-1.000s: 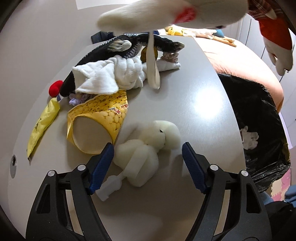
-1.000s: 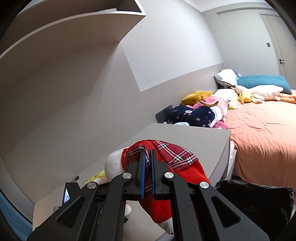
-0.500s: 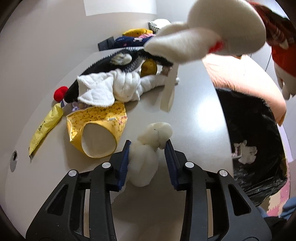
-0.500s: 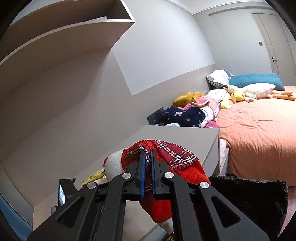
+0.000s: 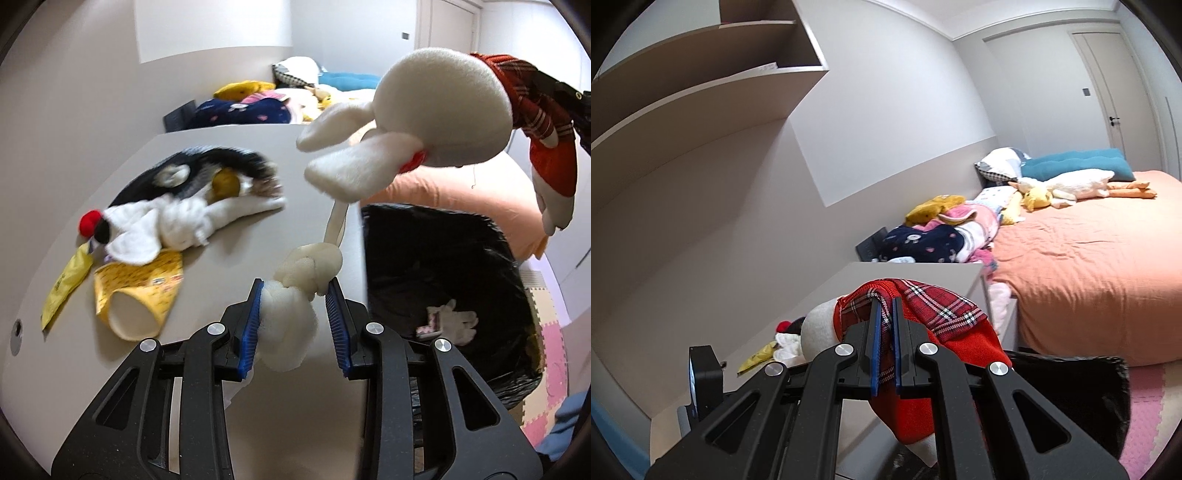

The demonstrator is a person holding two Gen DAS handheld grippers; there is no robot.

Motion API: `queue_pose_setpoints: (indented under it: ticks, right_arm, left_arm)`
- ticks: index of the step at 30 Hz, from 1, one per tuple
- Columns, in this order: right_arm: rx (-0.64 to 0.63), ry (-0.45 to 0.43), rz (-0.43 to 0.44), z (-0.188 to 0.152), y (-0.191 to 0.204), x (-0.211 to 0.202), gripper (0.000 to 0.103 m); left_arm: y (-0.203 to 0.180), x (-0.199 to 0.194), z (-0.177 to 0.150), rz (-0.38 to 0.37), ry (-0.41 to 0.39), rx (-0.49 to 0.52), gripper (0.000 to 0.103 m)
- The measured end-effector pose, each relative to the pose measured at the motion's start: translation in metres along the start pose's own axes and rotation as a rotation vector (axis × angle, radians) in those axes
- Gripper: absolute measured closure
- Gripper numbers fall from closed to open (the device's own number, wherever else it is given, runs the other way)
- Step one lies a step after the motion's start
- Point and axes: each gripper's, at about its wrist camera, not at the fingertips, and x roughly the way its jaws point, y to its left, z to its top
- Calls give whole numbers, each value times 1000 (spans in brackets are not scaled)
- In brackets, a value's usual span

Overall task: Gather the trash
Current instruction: 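Carry the rabbit and white toy over the black bin and open both tools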

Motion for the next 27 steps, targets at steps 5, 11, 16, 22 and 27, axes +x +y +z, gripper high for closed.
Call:
queue_pose_setpoints:
  ticks: [5, 11, 16, 22, 27]
  right_arm:
    - [7, -22, -51, 2, -16, -17, 97]
    - [11, -37, -93, 4, -29, -32, 97]
    - [20, -44, -135, 5, -43, -44, 97]
    - [40, -54, -189, 6, -61, -57, 97]
    - [66, -47, -231, 4, -78, -65, 97]
  left_arm:
    - [-27, -1, 11, -46, -13, 36, 69]
    - [-51, 2, 19, -95, -19, 60, 69]
    - [-72, 3, 23, -128, -18, 90, 69]
    - [-100, 8, 28, -176, -10, 136, 69]
    - [-120, 12, 29, -216, 11, 175, 68]
